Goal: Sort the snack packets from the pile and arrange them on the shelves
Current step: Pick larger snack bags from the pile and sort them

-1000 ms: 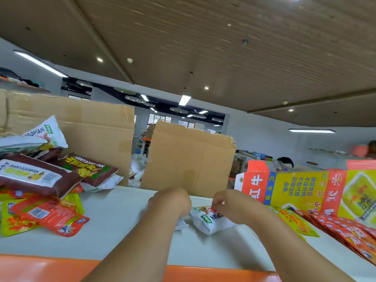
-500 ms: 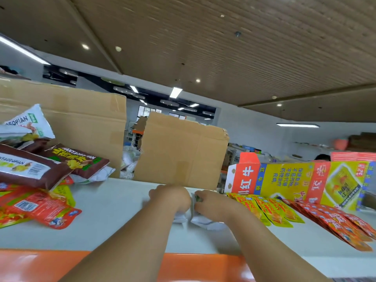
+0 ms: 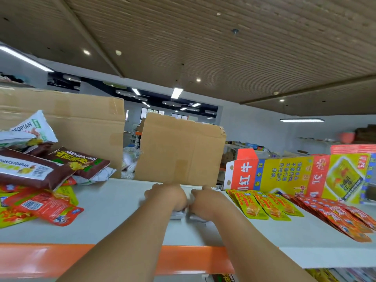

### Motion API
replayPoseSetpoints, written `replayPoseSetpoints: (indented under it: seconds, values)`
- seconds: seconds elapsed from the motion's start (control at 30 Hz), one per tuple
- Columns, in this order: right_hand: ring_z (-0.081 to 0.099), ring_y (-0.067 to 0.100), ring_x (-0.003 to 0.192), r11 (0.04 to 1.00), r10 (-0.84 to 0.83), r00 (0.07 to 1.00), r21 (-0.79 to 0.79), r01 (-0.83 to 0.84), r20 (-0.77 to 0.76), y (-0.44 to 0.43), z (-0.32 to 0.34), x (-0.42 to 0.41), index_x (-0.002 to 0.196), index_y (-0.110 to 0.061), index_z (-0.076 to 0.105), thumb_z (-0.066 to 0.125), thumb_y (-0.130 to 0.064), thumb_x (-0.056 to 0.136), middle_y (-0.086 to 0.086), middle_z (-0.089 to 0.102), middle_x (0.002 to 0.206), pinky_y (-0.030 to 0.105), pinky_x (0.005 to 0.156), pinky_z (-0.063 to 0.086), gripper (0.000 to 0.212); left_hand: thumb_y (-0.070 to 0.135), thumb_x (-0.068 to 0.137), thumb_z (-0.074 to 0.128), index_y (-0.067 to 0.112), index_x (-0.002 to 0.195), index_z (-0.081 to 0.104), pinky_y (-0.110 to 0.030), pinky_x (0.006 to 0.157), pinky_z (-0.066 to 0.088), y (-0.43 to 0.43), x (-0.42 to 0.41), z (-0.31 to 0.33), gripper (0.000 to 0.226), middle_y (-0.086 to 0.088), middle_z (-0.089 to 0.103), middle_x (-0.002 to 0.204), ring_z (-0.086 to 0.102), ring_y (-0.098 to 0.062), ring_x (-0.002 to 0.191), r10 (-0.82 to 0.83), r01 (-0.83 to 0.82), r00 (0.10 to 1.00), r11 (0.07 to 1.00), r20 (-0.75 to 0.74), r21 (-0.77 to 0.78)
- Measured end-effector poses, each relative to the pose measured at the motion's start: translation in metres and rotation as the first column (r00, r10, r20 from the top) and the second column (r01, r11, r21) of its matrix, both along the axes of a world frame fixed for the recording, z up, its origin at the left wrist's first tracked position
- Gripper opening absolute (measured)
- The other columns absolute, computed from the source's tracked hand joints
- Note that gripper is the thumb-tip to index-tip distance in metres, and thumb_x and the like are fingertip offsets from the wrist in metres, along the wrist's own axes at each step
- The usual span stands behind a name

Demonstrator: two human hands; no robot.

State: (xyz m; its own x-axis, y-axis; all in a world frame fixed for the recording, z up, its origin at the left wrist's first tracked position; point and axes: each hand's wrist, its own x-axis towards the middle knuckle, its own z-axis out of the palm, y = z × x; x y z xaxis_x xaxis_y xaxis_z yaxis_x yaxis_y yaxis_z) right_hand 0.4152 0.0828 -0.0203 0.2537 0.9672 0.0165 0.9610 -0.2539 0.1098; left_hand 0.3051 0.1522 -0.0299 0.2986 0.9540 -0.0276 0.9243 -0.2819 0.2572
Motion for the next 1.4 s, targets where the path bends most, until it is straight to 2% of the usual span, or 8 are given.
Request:
replayPoseSetpoints:
  seconds: [0.1,0.2,0.3,0.4,0.6,0.9,1.03,1.4]
  values:
    - [0.042,0.035,0.118,0.997,0.072,0.988,0.037,-0.067,-0.138,-0.011,0.000,0.011,0.133,-0.016,0.061,0.017,-0.060,0.085,0.018,0.042,0.144,0.037,0.093,0.044,0.078,0.040,0.074,0.054,0.031,0.133,0.046,-0.043,0.097,0.038,0.000,-0.001,0.000,0.060,-0.002,0.044,0.144,0.040,-0.034,0.132,-0.023,0.020,0.998,0.999,-0.056,-0.047]
    - [0.036,0.027,0.136,0.982,0.170,0.985,0.084,-0.171,0.010,-0.017,-0.001,0.020,0.156,-0.022,0.029,0.052,-0.035,0.098,0.011,0.038,0.151,0.034,0.098,0.040,0.064,0.041,0.079,0.048,0.032,0.144,0.037,-0.051,0.108,0.037,0.003,-0.002,-0.003,0.067,-0.008,0.035,0.153,0.038,-0.039,0.135,-0.029,0.026,0.997,0.999,-0.071,-0.046]
    - [0.051,0.027,0.126,0.978,0.203,0.976,0.071,-0.198,-0.077,-0.027,0.006,0.019,0.133,-0.018,0.051,0.056,-0.022,0.096,0.006,0.047,0.125,0.035,0.088,0.043,0.037,0.041,0.088,0.045,0.033,0.148,0.035,-0.050,0.109,0.038,-0.009,-0.004,-0.001,0.062,-0.004,0.031,0.159,0.038,-0.039,0.138,-0.034,0.033,0.995,0.999,-0.090,-0.011]
    - [0.061,0.030,0.091,0.971,0.199,0.969,0.161,-0.176,-0.145,-0.040,0.011,0.030,0.091,-0.022,0.057,0.057,-0.010,0.087,0.001,0.054,0.090,0.028,0.059,0.038,0.012,0.029,0.094,0.045,0.023,0.107,0.052,-0.031,0.086,0.043,-0.019,-0.005,-0.001,0.016,-0.011,0.057,0.131,0.056,-0.033,0.119,-0.108,0.106,0.994,0.993,0.035,0.051]
    - [0.063,0.029,0.091,0.914,0.265,0.914,0.382,-0.136,-0.308,-0.099,0.032,0.074,0.125,-0.025,0.060,0.060,-0.010,0.083,0.011,0.058,0.115,0.029,0.070,0.046,0.046,0.027,0.085,0.044,0.032,0.106,0.052,-0.028,0.060,0.038,-0.068,0.021,0.022,0.023,-0.001,0.051,0.071,0.061,-0.034,0.084,-0.193,0.085,0.939,0.933,0.286,0.350]
    - [0.055,0.030,0.117,0.870,0.109,0.979,0.493,-0.010,-0.172,-0.249,0.049,0.200,0.144,-0.028,0.051,0.047,-0.013,0.096,0.003,0.045,0.144,0.033,0.080,0.044,0.051,0.028,0.091,0.053,0.038,0.105,0.061,-0.044,0.078,0.053,-0.211,0.161,0.050,0.019,0.002,0.059,0.106,0.060,-0.032,0.100,-0.566,0.274,0.729,0.756,0.384,0.595]
    - [0.056,0.028,0.112,0.860,-0.050,0.983,0.492,0.134,-0.179,-0.334,0.045,0.266,0.137,-0.029,0.057,0.046,-0.016,0.094,0.003,0.052,0.136,0.038,0.087,0.049,0.046,0.022,0.094,0.060,0.035,0.144,0.055,-0.042,0.103,0.045,-0.280,0.234,0.042,0.052,-0.003,0.045,0.155,0.047,-0.029,0.137,-0.669,0.423,0.621,0.724,0.408,0.545]
    - [0.055,0.024,0.115,0.784,-0.365,0.877,0.406,0.471,-0.312,-0.545,-0.013,0.380,0.151,-0.023,0.044,0.043,-0.005,0.094,0.001,0.044,0.148,0.034,0.085,0.048,0.060,0.021,0.097,0.052,0.040,0.148,0.047,-0.037,0.103,0.045,-0.422,0.389,-0.033,0.055,0.003,0.048,0.151,0.050,-0.025,0.129,-0.794,0.692,0.466,0.602,0.390,0.398]
